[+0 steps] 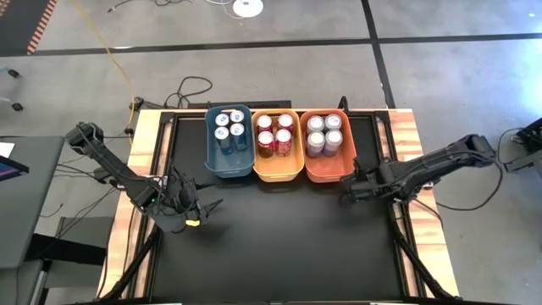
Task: Sort soda cans
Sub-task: Move the orange bin from the bottom right of the table to beside the yellow bin
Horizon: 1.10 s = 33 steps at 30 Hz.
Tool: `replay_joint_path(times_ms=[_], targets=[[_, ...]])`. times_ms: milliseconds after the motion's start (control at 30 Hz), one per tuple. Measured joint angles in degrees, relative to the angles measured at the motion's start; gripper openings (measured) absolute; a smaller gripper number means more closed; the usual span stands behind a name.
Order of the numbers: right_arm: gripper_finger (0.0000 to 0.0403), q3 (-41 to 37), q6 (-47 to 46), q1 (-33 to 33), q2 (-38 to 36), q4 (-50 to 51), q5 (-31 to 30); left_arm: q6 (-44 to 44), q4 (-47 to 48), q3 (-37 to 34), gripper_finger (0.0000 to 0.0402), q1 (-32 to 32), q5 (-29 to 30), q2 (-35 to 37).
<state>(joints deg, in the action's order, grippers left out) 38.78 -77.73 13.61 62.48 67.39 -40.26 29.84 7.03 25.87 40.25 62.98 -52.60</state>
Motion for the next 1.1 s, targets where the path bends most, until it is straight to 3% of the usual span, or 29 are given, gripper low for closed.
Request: replay_joint_path(times_ms=[233, 600, 867, 1100], targets=[[0.0, -0.1, 10.7, -6.9, 0.1, -3.1, -1.1, 0.2, 0.0, 0.0, 0.029, 0.0, 0.0, 0.0], [0.0, -0.1, 31.5, -17.0, 0.1, -16.7, -0.7, 0.2, 0.4, 0.0, 0.029, 0.0, 0.0, 0.0], [0.0, -0.1, 37.8, -20.2, 0.1, -21.0, 1.4, 1.4, 3.1, 0.0, 0.029, 0.0, 0.1, 0.0], [0.0, -0.1, 36.1, -18.9, 0.2, -20.5, 2.6, 1.5, 3.0, 0.0, 0.029, 0.0, 0.2, 0.0]])
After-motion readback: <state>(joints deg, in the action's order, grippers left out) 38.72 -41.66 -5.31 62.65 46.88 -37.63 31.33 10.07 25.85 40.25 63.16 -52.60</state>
